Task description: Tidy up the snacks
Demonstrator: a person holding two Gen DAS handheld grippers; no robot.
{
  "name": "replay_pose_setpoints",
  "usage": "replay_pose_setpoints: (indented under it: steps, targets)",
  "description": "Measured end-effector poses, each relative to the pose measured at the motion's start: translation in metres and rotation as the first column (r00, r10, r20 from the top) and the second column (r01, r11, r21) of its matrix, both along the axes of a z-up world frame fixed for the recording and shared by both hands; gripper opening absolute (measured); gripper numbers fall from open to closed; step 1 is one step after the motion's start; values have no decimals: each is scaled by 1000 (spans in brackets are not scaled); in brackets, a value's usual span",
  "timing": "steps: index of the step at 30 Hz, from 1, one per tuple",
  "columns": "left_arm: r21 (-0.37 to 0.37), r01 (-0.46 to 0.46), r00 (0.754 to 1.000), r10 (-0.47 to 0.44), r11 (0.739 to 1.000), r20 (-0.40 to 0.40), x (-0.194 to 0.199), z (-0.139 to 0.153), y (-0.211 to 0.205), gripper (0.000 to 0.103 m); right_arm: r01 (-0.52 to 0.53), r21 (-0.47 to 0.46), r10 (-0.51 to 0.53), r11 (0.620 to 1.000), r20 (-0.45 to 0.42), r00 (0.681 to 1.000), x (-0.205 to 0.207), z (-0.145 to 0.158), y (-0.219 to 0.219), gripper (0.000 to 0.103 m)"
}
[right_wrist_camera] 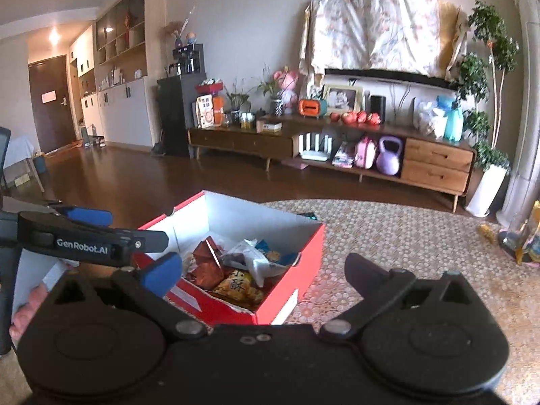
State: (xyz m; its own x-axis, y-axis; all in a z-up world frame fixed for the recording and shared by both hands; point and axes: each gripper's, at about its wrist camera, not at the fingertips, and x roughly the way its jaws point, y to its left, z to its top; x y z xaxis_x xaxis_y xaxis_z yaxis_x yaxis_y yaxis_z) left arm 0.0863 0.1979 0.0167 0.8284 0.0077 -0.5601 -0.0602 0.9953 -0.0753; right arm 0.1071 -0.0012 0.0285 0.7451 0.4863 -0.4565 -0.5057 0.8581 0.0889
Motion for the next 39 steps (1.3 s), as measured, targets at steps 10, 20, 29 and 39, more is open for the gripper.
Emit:
replay_pose_setpoints:
  steps: [10,20,29,39]
  targets:
    - [28,-5,999,3,1000,44,-16,11,-16,103,28,15,-29,999,8,1000,-16,-1,-16,103]
    - [42,12,999,-14,999,48,-24,14,-24,103,49,39,-49,998,-7,999,-20,0,-25,103]
    - [19,-4,999,3,1000,40,-30,12,-21,103,52,33,-52,998,-10,999,-23,-2,-27,103]
    - [21,-13,1000,12,1000,29,-32,10,-19,103,60,40,-60,997,-21,998,-24,-3,-31,103]
